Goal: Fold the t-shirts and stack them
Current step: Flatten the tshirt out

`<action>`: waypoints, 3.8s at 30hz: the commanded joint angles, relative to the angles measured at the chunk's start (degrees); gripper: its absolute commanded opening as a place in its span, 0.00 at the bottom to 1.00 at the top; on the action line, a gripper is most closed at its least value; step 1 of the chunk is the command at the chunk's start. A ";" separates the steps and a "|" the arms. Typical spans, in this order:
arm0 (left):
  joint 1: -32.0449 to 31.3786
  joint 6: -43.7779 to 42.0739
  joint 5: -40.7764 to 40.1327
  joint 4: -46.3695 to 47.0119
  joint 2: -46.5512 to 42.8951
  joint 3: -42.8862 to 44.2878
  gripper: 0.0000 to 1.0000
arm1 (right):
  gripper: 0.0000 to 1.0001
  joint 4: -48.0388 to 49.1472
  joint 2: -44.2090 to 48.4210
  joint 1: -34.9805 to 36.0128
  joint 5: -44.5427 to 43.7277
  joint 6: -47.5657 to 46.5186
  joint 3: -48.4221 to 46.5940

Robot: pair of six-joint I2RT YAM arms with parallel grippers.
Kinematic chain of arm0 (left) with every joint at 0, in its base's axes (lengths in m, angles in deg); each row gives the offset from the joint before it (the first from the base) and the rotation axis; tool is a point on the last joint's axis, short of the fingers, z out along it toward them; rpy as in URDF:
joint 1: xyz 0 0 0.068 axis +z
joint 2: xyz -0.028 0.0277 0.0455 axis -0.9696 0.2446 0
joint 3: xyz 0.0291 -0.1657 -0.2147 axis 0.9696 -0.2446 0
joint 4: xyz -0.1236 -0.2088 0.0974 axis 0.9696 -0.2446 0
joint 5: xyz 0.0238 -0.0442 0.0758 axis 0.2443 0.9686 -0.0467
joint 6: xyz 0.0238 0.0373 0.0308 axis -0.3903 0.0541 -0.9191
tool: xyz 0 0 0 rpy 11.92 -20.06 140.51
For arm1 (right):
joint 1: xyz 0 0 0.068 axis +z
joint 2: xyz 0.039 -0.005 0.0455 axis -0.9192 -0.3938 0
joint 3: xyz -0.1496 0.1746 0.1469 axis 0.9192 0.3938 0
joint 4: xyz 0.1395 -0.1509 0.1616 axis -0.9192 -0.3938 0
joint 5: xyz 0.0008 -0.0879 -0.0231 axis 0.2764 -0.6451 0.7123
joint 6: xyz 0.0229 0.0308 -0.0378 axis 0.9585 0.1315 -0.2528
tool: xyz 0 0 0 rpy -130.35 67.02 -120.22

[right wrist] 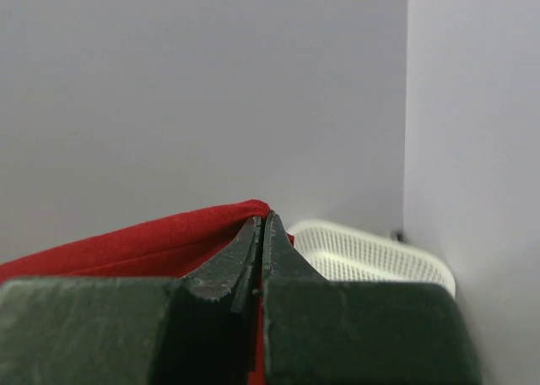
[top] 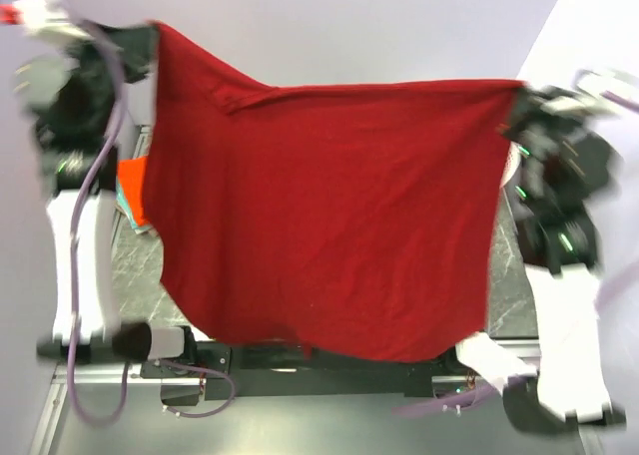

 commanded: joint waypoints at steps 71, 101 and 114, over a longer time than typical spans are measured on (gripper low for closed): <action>-12.67 -7.82 4.54 -8.26 16.82 -36.62 0.91 | 0.73 -10.37 -22.71 -1.48 13.58 12.74 21.74; -12.58 -7.82 0.50 -1.93 32.63 -43.59 0.91 | 0.64 -9.14 -36.77 2.93 23.09 26.82 40.39; -12.58 -9.93 0.67 -4.66 41.50 -31.13 0.91 | 0.62 -14.94 -46.97 -0.06 19.83 27.53 30.11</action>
